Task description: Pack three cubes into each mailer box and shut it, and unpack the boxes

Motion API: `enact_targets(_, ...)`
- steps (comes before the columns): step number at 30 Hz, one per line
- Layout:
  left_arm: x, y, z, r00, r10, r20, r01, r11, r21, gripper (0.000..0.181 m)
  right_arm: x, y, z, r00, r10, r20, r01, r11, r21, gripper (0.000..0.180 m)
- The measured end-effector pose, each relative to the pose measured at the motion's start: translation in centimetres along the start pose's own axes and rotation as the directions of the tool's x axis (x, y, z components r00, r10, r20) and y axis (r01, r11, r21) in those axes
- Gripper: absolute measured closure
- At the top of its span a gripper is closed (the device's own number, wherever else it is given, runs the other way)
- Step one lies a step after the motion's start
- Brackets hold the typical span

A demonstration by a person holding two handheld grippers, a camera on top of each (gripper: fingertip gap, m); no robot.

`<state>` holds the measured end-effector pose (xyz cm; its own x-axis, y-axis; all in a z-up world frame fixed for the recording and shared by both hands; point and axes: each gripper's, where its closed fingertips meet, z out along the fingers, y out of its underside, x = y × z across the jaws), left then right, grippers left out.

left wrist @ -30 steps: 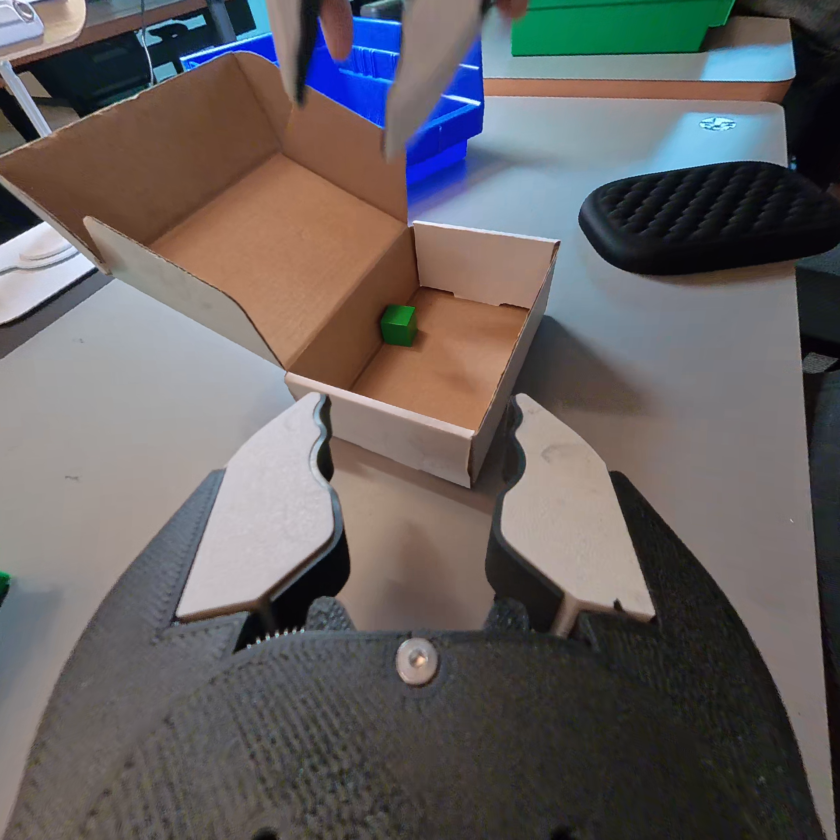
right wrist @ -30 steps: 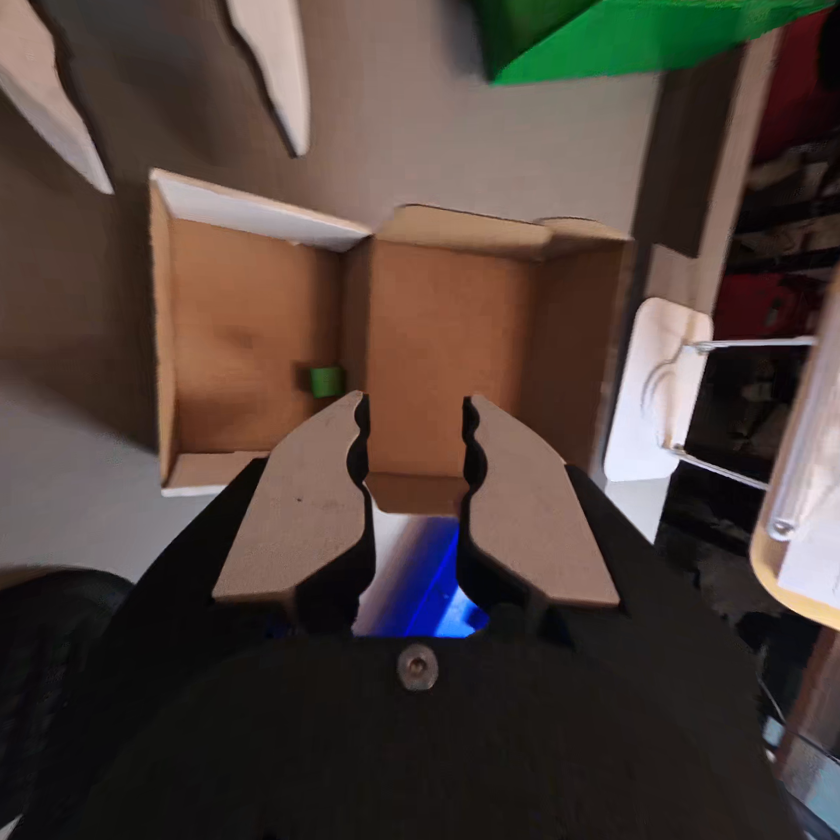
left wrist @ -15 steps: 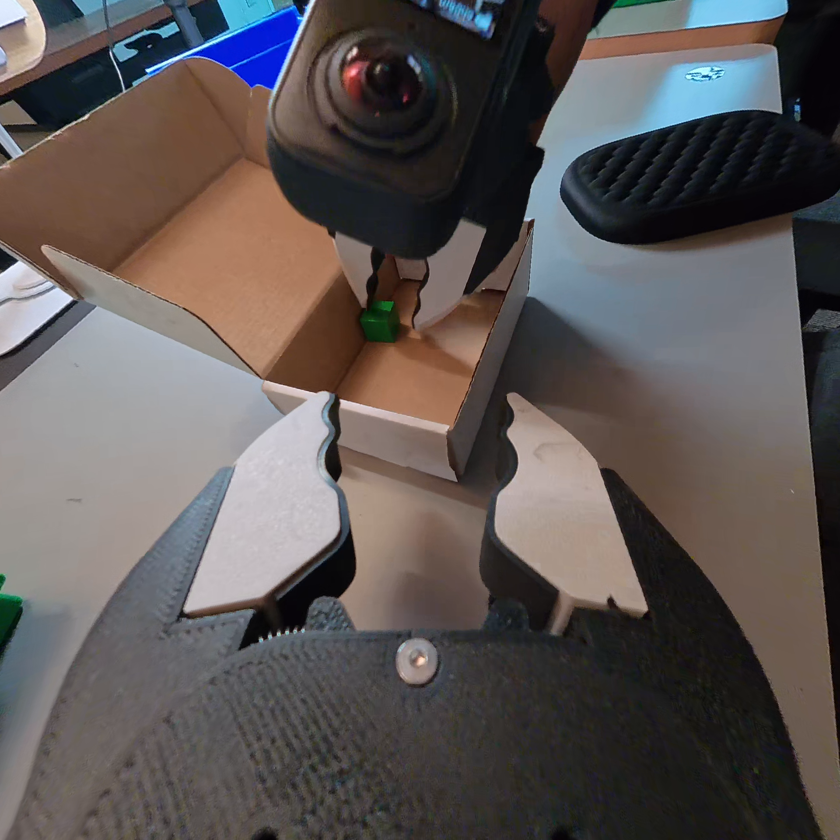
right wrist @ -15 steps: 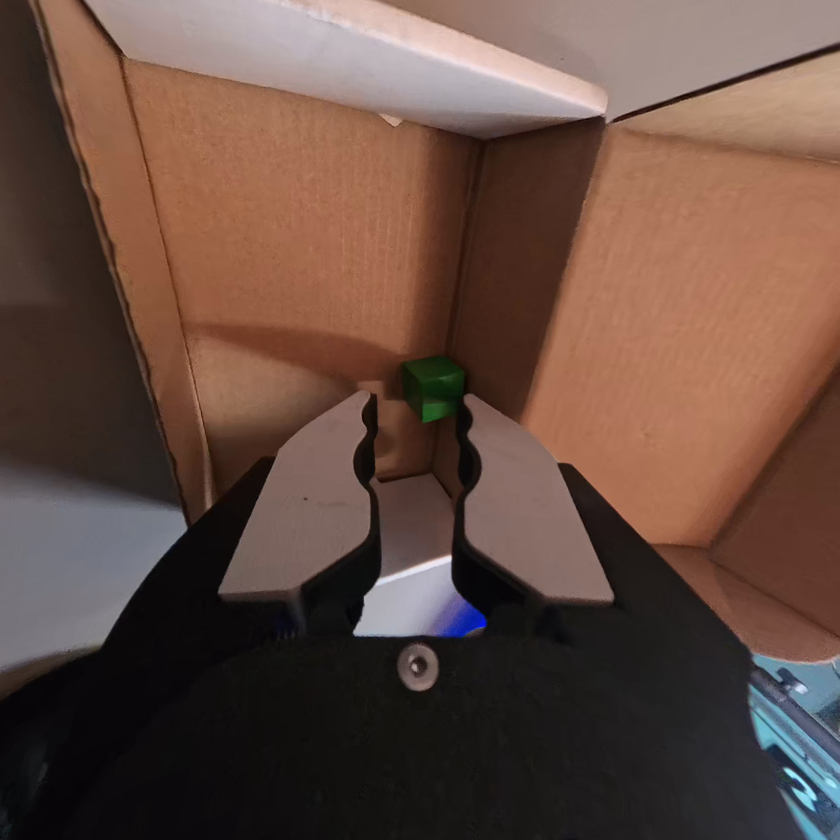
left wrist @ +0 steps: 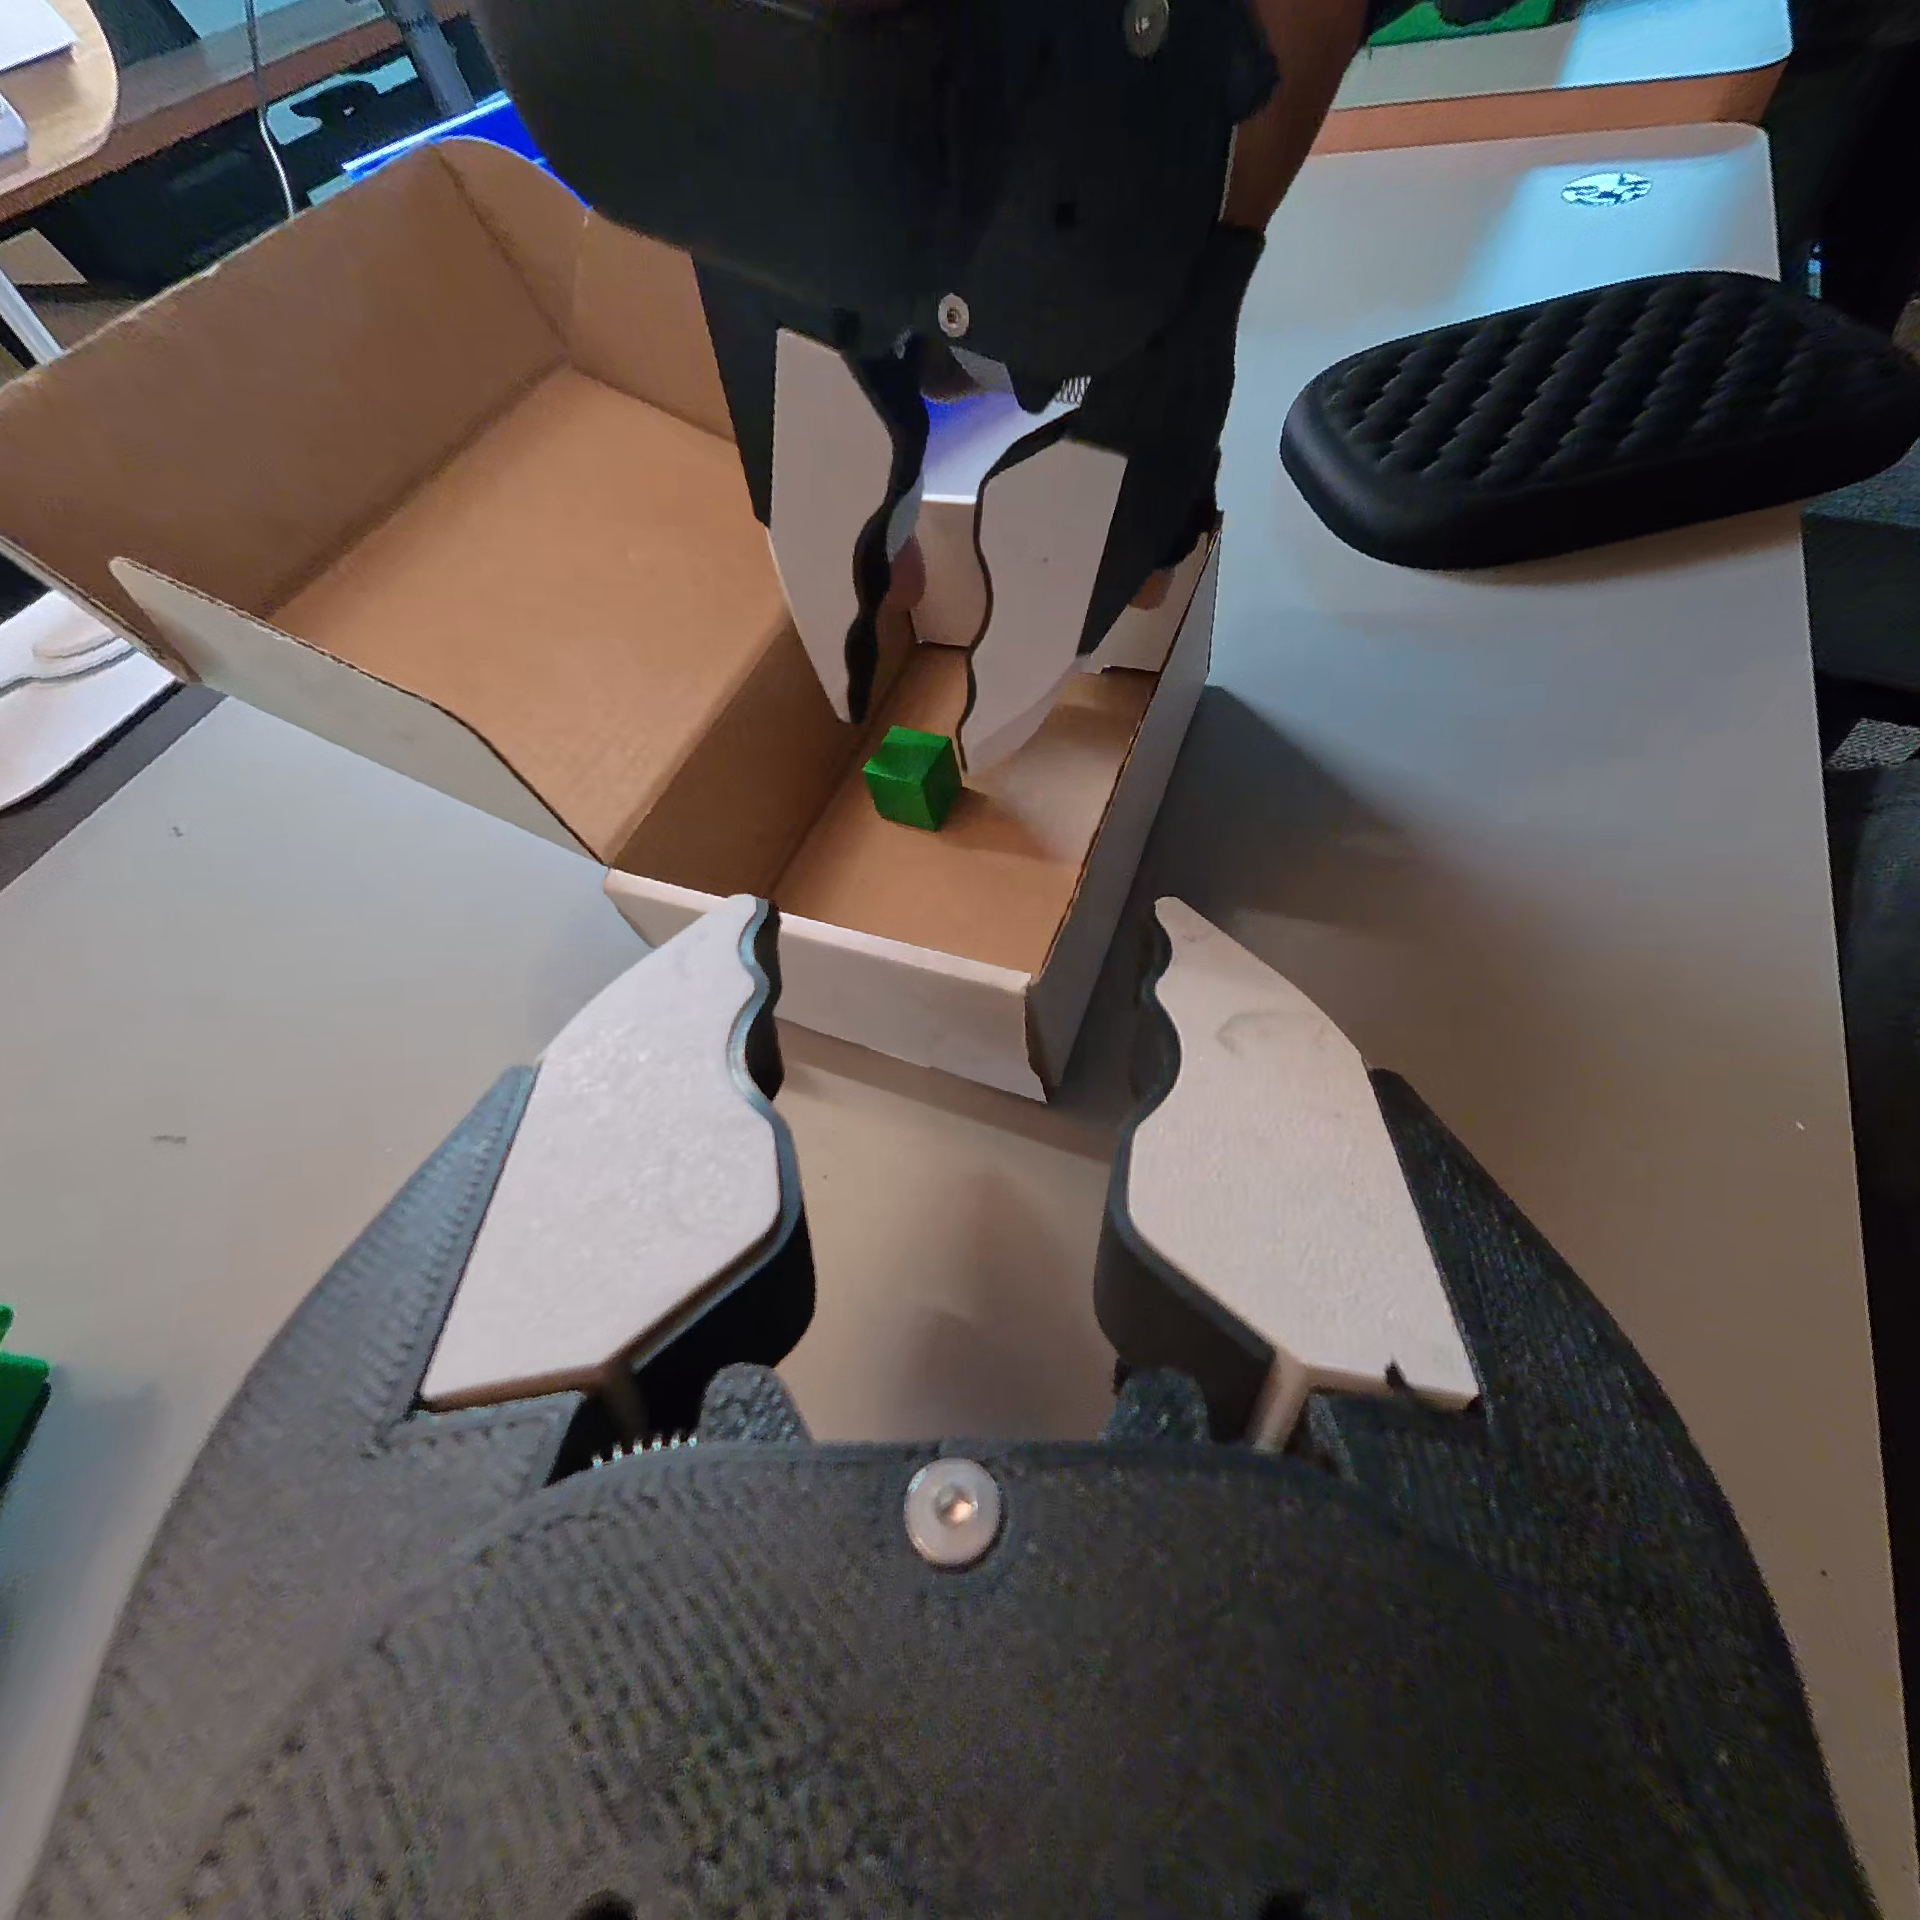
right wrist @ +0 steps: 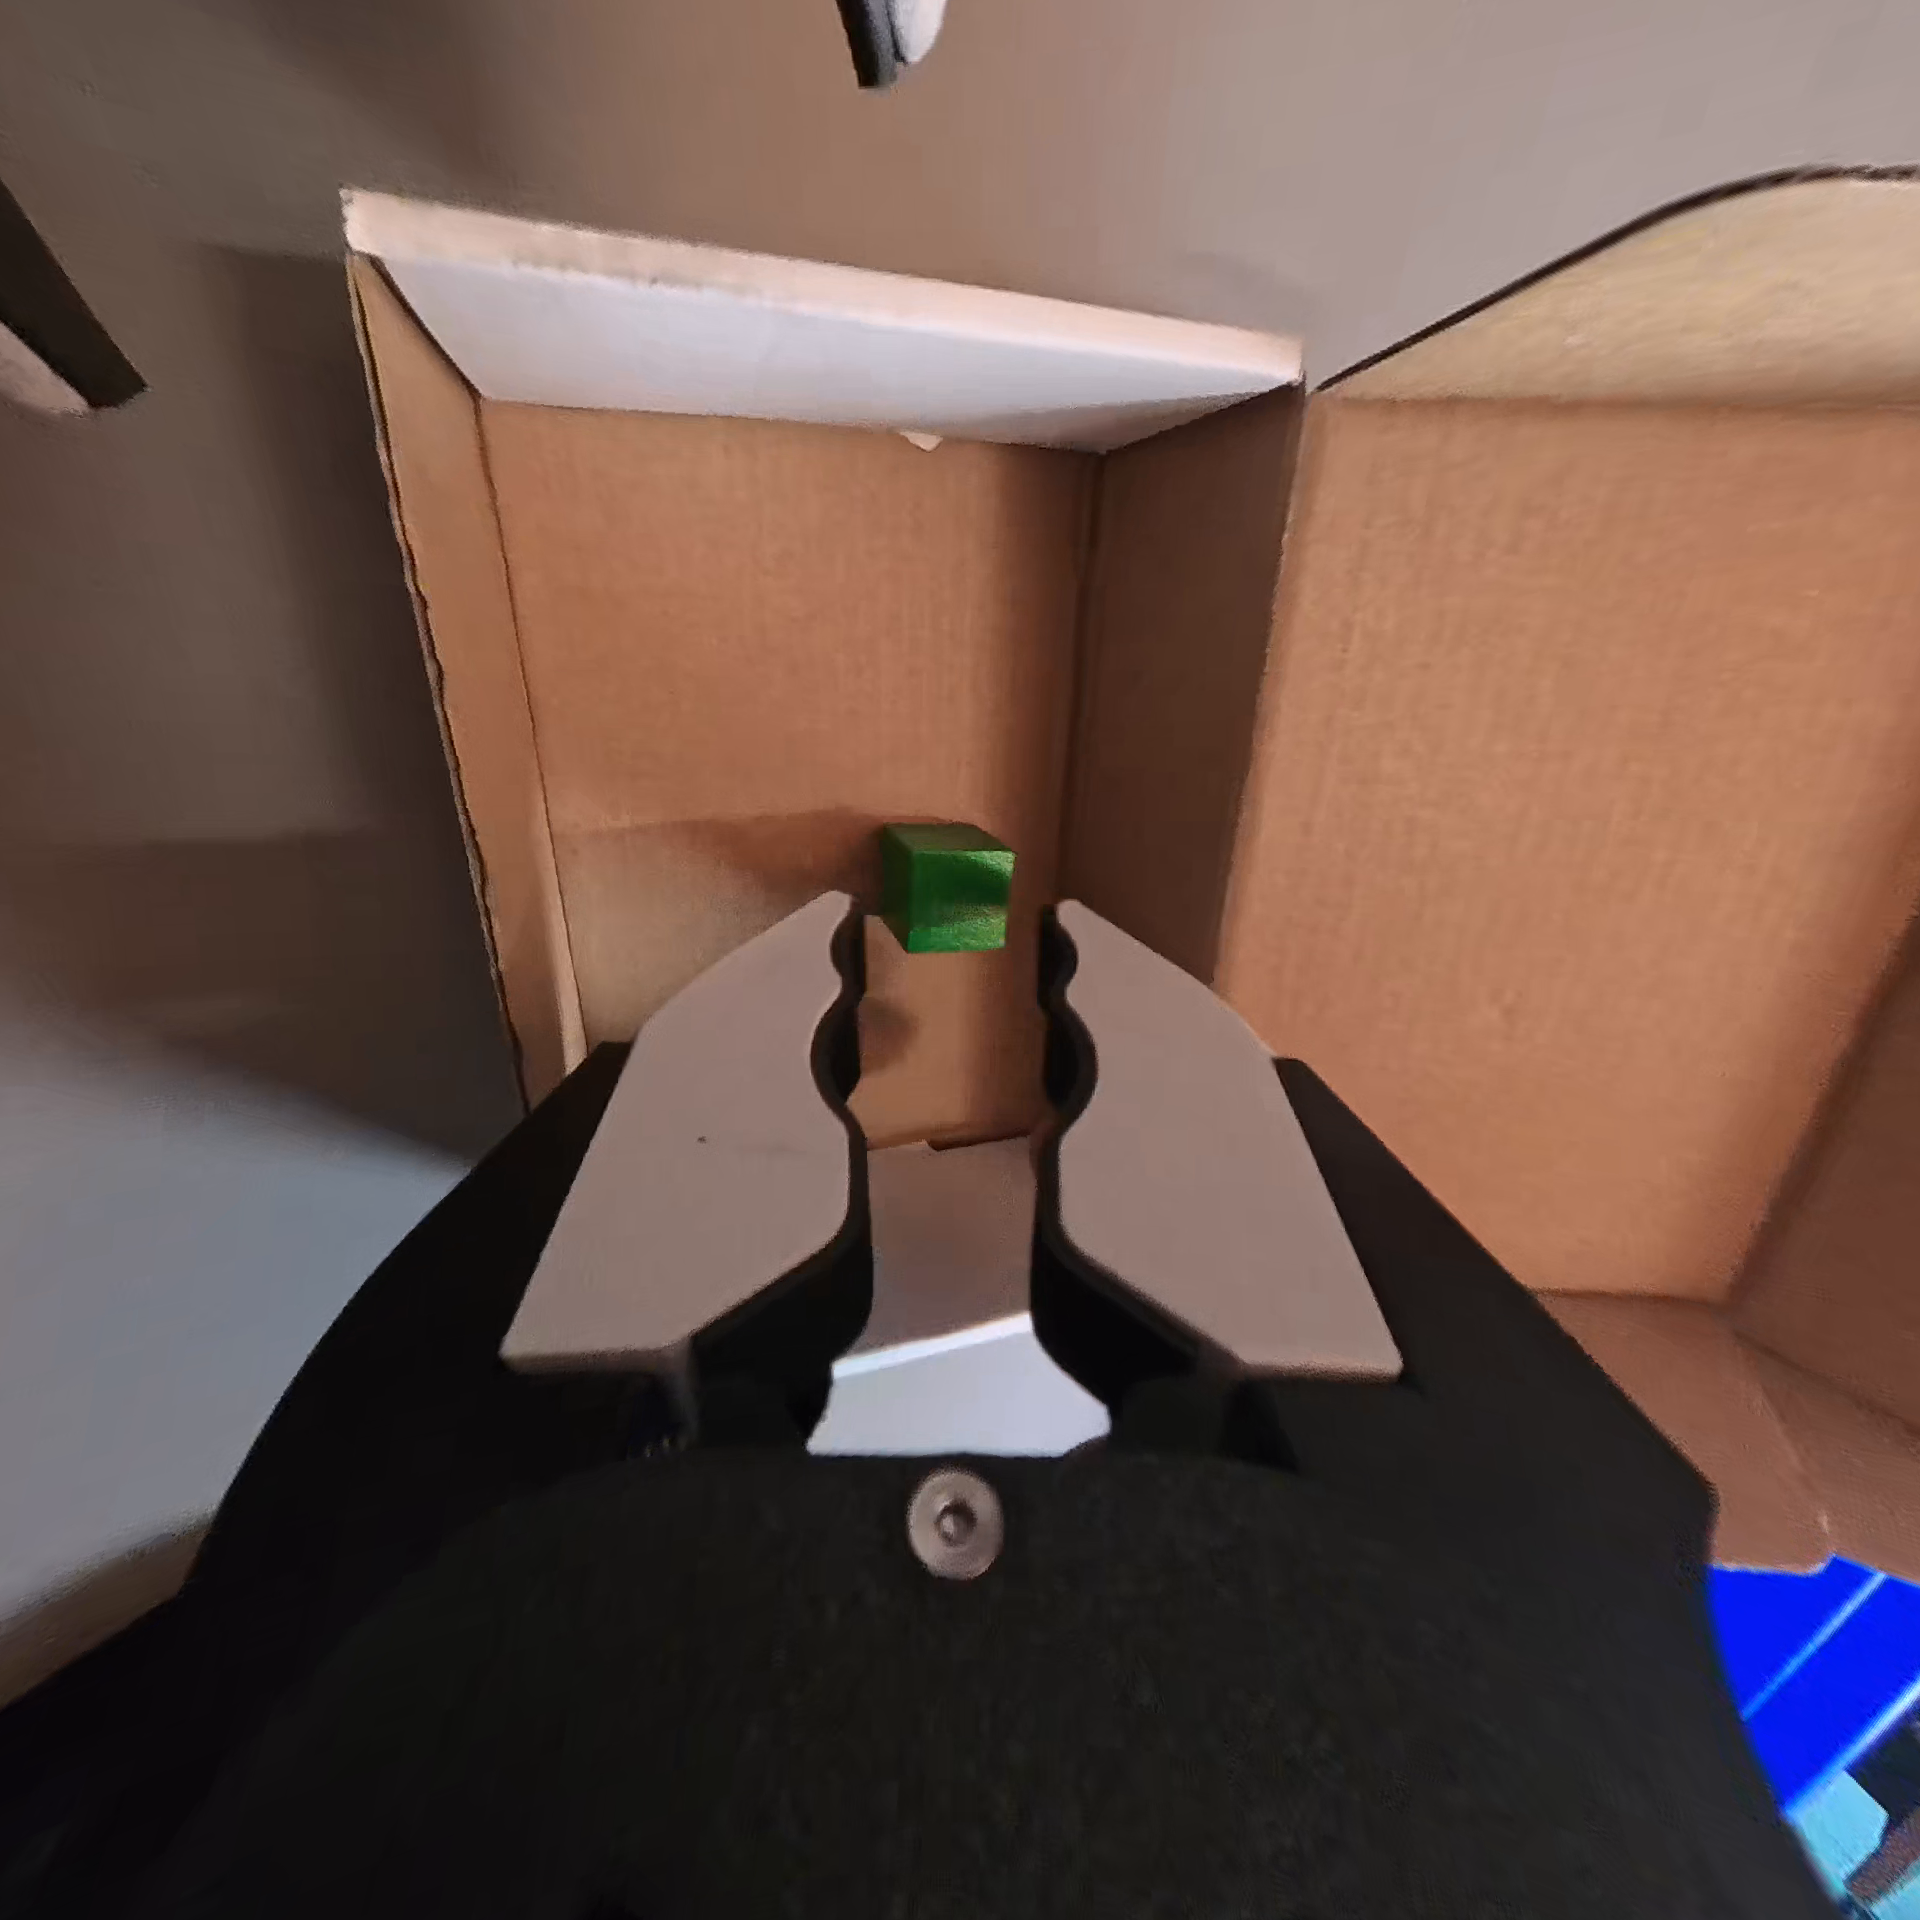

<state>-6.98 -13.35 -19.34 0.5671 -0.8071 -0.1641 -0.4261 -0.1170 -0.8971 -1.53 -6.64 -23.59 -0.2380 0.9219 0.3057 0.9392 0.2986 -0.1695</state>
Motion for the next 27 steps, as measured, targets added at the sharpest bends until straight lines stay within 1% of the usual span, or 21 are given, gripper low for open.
enact_targets(5,0.0,0.0,0.0,1.0,0.002,0.0,-0.002,1.0,-0.001,0.116,-0.2,0.4,1.1,1.0,0.006,0.028,-0.006,1.0,-0.021,0.145)
enact_targets(7,0.0,0.0,0.0,1.0,-0.002,-0.001,0.002,1.0,-0.001,0.116,-0.4,0.2,1.5,0.999,0.011,0.042,-0.011,1.0,-0.006,0.156)
enact_targets(9,0.0,0.0,0.0,1.0,-0.005,-0.002,0.005,1.0,0.0,0.116,-0.5,-0.4,0.9,0.998,0.009,0.061,-0.011,0.999,0.038,0.157)
enact_targets(13,0.0,0.1,0.0,1.0,-0.01,-0.006,0.01,1.0,-0.005,0.116,1.2,-1.1,-2.9,0.998,0.039,0.043,-0.045,0.991,0.13,0.157)
enact_targets(16,0.1,0.2,0.0,1.0,-0.009,-0.004,0.009,1.0,-0.01,0.116,4.7,0.3,-7.0,0.994,0.107,-0.033,-0.1,0.981,0.163,0.157)
enact_targets(19,0.0,0.1,0.0,1.0,-0.013,-0.003,0.013,1.0,-0.009,0.116,9.7,3.6,-11.3,0.967,0.183,-0.177,-0.155,0.975,0.162,0.157)
enact_targets(22,0.0,0.2,0.1,1.0,-0.018,-0.004,0.018,1.0,-0.013,0.116,14.2,8.9,-13.8,0.93,0.252,-0.268,-0.232,0.967,0.105,0.157)
enact_targets(24,0.0,0.3,0.1,1.0,-0.02,-0.004,0.02,1.0,-0.015,0.116,16.4,13.0,-13.7,0.917,0.259,-0.304,-0.261,0.965,0.035,0.157)
enact_targets(27,-0.1,0.3,0.1,1.0,-0.029,-0.004,0.029,0.999,-0.014,0.116,18.1,18.6,-11.1,0.917,0.293,-0.272,-0.317,0.947,-0.047,0.156)
